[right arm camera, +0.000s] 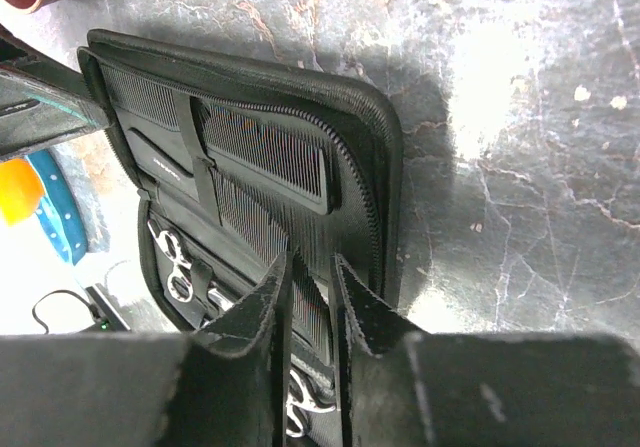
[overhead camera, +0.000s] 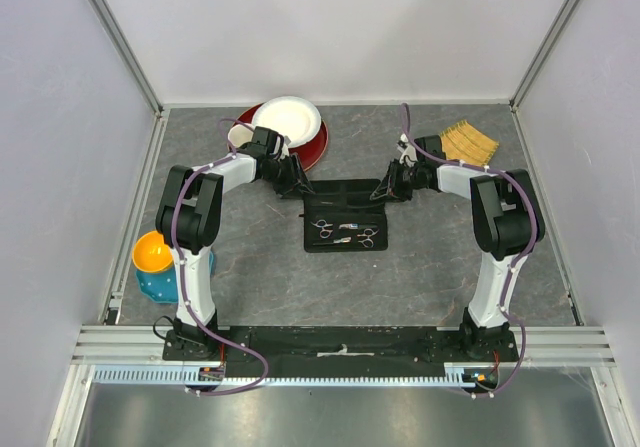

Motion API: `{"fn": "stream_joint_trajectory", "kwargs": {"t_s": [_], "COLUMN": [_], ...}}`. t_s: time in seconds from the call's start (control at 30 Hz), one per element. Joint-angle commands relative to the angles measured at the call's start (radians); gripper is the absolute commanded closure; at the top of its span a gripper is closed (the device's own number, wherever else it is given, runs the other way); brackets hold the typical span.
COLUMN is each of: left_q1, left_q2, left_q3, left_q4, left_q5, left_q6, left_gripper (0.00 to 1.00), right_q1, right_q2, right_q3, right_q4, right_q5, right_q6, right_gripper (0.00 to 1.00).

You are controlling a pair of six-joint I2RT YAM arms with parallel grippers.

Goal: Sort the hair-cutting tools

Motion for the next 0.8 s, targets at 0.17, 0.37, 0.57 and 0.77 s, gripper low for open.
{"fn": "stream_joint_trajectory", "kwargs": {"t_s": [0.17, 0.37, 0.57, 0.77], "left_q1": [-0.022, -0.024, -0.024, -0.022], "left_q2": [0.002, 0.0, -0.018, -0.039], "left_q3": [-0.047, -0.052, -0.05, -0.044], "left_q4": [-0.028, -0.021, -0.025, -0.036], "left_q5": [-0.046, -0.04, -0.062, -0.086], "left_q6": [0.032, 0.032, 0.036, 0.049], "left_gripper": [0.5, 0.51, 0.48, 0.44], "right_q1": [0.04, 0.049, 0.04, -0.002], "right_q2": [0.034, 0.027, -0.015, -0.064], "right_q3": [0.029, 0.015, 0.03, 0.053], "right_q4": [0.012, 0.023, -0.032, -0.089], "right_q5": [0.004, 0.045, 0.161, 0.192], "right_q6": [0.029, 0.038, 0.008, -0.038], "right_gripper": [0.81, 0.76, 0.45, 0.37]}}
